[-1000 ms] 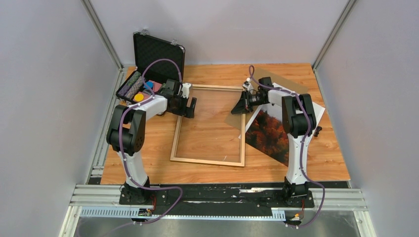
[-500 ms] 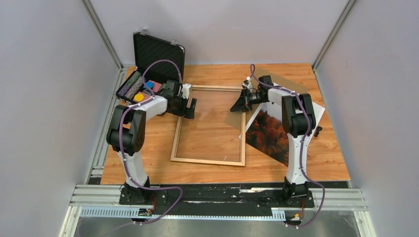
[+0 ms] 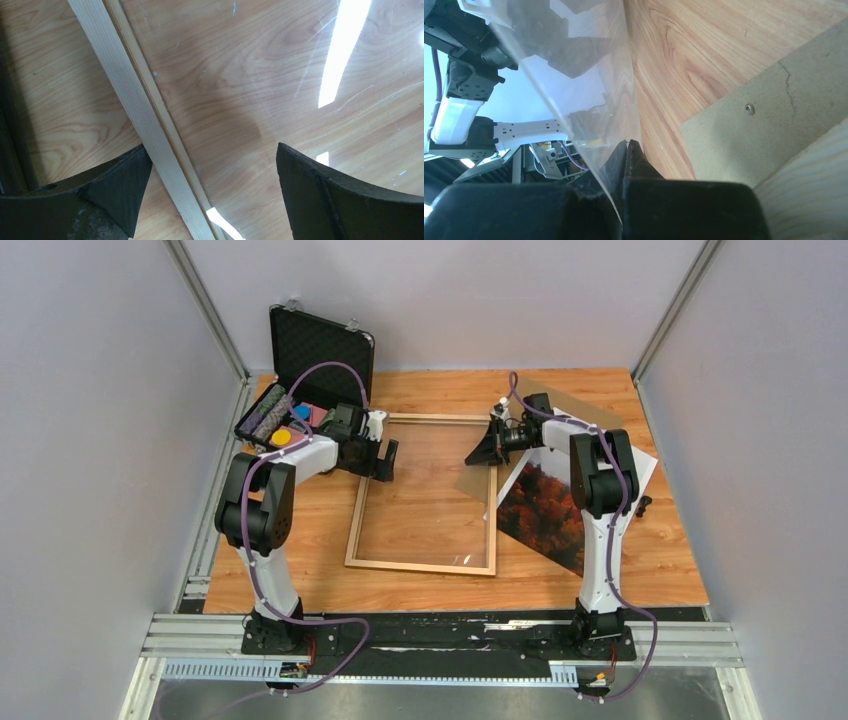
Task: Put the photo into the frame
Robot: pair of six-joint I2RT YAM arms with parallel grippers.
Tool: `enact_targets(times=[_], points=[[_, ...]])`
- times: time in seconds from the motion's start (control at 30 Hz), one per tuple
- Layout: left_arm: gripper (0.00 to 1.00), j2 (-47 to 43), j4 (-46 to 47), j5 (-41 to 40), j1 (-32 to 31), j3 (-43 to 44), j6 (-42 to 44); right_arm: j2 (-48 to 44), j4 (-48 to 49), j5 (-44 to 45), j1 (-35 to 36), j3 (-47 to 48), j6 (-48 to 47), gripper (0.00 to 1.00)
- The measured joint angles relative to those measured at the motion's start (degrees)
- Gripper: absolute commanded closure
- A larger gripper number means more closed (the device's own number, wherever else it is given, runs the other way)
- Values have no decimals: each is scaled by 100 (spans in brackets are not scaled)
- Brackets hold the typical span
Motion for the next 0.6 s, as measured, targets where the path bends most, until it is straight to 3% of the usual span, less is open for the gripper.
enact_targets(times=[0.6], points=[[0, -39, 243, 197, 33, -129, 4, 0, 551, -33, -70, -109, 1040, 100]])
